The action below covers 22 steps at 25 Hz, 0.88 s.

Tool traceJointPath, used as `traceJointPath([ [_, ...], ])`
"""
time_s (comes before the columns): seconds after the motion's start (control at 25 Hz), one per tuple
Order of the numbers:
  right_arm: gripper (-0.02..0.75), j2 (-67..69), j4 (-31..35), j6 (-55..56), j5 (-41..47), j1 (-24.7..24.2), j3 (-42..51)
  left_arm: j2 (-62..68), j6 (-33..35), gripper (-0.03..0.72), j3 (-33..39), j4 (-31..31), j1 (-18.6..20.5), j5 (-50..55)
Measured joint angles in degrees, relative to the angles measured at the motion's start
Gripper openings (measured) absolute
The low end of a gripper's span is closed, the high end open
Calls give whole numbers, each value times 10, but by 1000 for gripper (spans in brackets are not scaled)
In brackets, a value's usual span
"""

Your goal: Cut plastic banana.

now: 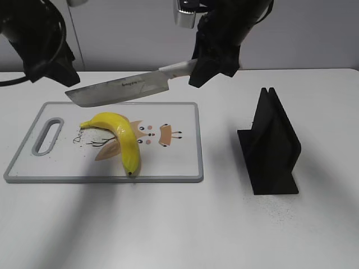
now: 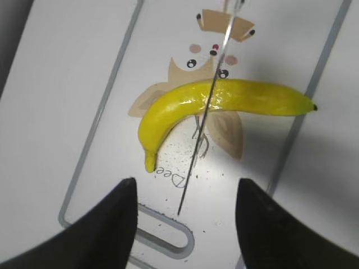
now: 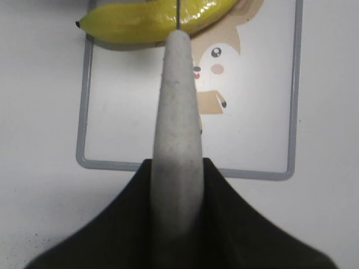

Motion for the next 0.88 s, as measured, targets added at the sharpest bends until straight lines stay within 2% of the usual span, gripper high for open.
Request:
traceJointPath([
  [0.76,163,29,63,-19,-44,0,-1,96,4,517,-1,-2,0,-34],
  [0.88,163,29,75,-35,-44,0,-2,96,5,488,-1,-8,0,-39],
])
